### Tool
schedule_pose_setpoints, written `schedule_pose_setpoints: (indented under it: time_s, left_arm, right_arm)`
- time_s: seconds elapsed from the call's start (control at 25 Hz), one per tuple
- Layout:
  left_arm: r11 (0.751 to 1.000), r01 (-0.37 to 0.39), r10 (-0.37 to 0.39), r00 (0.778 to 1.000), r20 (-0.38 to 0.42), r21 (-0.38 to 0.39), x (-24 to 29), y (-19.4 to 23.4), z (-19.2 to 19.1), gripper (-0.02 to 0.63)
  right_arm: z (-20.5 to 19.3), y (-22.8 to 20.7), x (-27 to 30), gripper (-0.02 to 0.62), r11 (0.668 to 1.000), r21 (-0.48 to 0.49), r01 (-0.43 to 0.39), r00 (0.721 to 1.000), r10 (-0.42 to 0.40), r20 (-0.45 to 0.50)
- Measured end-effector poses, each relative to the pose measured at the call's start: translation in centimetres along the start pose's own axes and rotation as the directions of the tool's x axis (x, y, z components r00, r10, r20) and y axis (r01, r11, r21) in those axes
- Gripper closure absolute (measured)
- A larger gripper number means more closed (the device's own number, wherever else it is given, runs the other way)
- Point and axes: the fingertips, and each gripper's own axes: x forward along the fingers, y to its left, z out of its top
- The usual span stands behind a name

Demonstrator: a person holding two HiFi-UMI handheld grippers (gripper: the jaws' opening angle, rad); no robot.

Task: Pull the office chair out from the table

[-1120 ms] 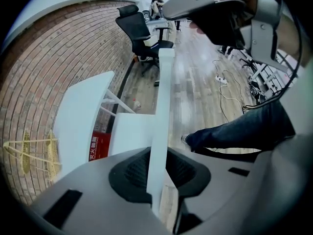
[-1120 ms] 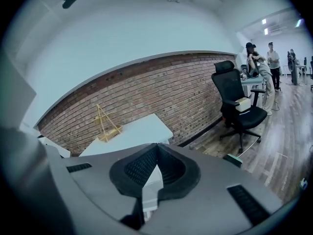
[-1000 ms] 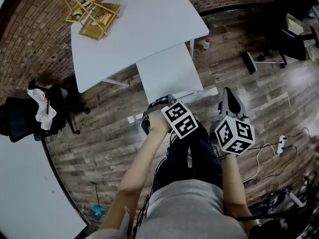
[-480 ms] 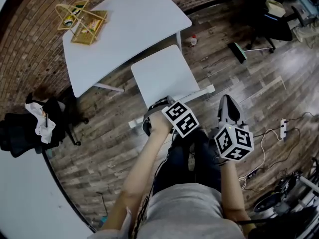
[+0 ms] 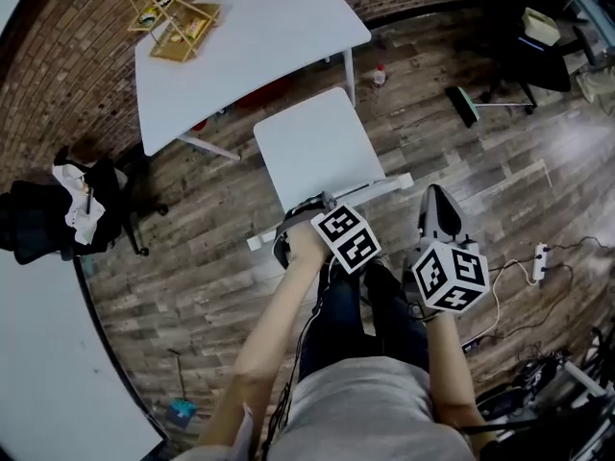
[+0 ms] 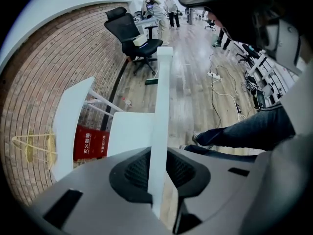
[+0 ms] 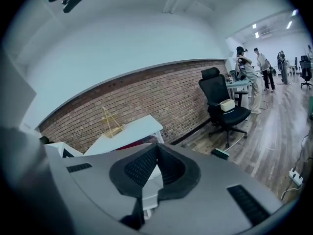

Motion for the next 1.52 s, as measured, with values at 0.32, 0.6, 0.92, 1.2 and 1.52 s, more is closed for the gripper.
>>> schedule_pose_setpoints:
  time_s: [0.32, 0.6, 0.92, 1.2, 1.52]
  left_arm:
    - [0.999, 0.007, -0.007, 1.000, 0.001, -0.032, -0.9, -5.1, 0.1, 0.523]
    - [0.999, 0.020, -0.021, 1.000, -0.020, -0.037, -1.6, -7.5, -1.0, 0.522]
    - [1.000, 0.011, -0.011, 1.000, 0.012, 0.007, -1.8, -7.3, -1.7, 0.511]
    - [1.000, -0.009, 0.008, 0.995, 0.102, 0.013, -1.9, -7.3, -1.6, 0.506]
    - [0.994, -0.027, 0.057, 0.956, 0.286, -0.109, -3.3, -5.7, -1.7, 0.382]
  right_arm:
    - [-0.5, -1.4, -2.3, 0.581, 0.997, -0.027, -0.068, 0.998, 0.068, -0.015]
    - [-0.2, -0.1, -2.7, 0.581, 0.990, -0.040, -0.134, 0.991, 0.133, -0.019]
    - [0.5, 1.8, -2.5, 0.581, 0.984, -0.058, -0.169, 0.986, 0.169, -0.007]
    - [0.5, 3.1, -1.9, 0.581, 0.983, -0.058, -0.176, 0.984, 0.176, -0.004]
    - [0.2, 5.2, -0.9, 0.581, 0.980, -0.066, -0.188, 0.982, 0.188, -0.013]
